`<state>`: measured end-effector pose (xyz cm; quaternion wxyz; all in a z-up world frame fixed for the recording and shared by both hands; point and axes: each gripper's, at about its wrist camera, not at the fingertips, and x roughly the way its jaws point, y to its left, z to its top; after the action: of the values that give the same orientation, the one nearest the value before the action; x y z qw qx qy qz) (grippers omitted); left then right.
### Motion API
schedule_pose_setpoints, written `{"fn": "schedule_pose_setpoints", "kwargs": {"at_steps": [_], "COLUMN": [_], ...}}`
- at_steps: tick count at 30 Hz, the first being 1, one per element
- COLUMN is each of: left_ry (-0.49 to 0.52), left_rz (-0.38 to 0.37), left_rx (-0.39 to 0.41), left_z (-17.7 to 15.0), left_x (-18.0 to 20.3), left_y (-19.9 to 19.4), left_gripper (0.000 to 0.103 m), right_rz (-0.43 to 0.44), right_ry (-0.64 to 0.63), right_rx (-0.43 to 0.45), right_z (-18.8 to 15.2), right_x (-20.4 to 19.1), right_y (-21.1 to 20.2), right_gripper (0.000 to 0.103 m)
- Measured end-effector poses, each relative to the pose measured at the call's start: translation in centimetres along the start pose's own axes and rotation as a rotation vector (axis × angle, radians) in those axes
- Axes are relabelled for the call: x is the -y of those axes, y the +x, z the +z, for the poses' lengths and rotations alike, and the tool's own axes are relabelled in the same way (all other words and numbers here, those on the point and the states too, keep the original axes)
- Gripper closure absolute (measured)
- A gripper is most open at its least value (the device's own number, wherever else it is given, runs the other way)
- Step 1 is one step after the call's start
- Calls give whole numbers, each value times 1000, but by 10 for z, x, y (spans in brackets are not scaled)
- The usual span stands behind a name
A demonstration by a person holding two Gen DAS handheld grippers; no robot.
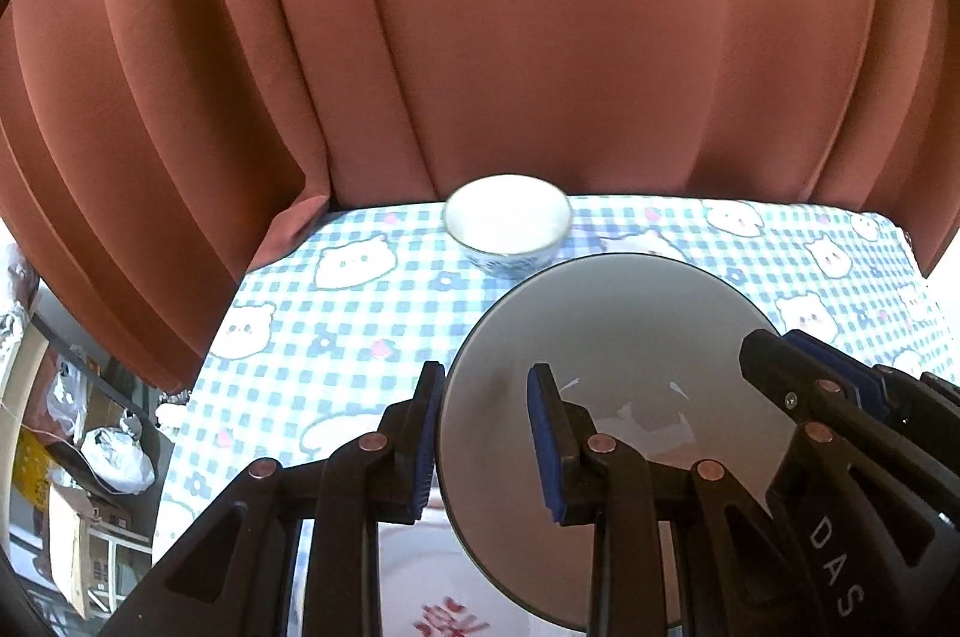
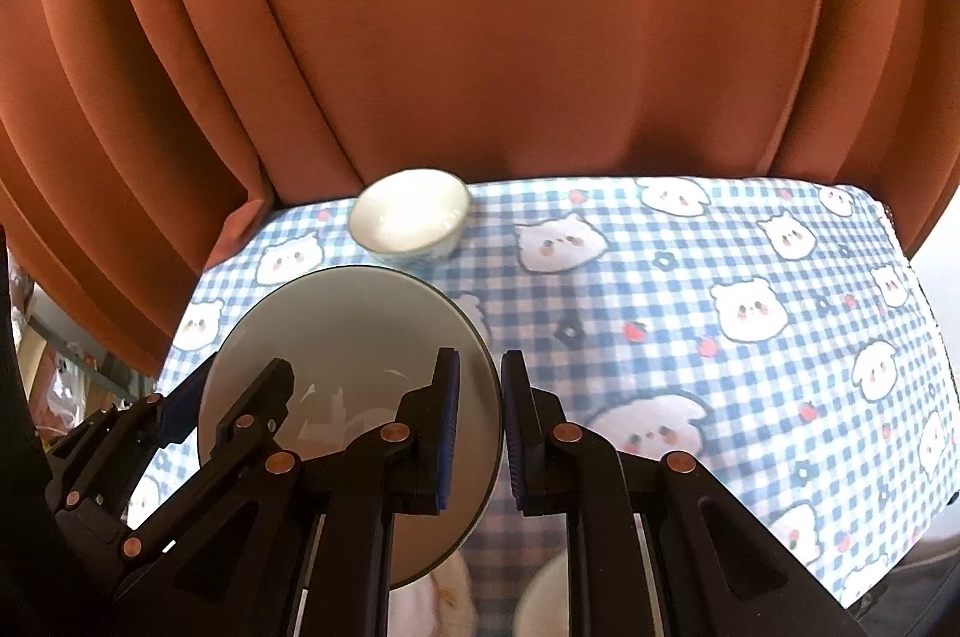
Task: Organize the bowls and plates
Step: 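Carry the held white bowl over the plate stack with both tools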
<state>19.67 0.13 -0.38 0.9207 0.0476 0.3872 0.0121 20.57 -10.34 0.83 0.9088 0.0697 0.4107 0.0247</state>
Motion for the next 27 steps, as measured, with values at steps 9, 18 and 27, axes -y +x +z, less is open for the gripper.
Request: {"fn": "schedule_pose_setpoints", "kwargs": {"at_steps": [9, 18, 27], "left_ry": [8, 31, 51], "left_rz": [-12, -45, -64], "left_rx": [-21, -49, -109], "left_z": [-31, -60, -86], "left_x": [50, 86, 104], "left_y": [-22, -35, -30], "left_gripper": [76, 76, 76], "right_rz": [6, -14, -29], "right_ry": [3, 9, 15], "right_rx": [-13, -33, -91], "right_z": [-35, -60, -88], "right_x": [57, 99, 123], "right_y": [-26, -41, -36], "right_gripper": [86, 86, 86]}}
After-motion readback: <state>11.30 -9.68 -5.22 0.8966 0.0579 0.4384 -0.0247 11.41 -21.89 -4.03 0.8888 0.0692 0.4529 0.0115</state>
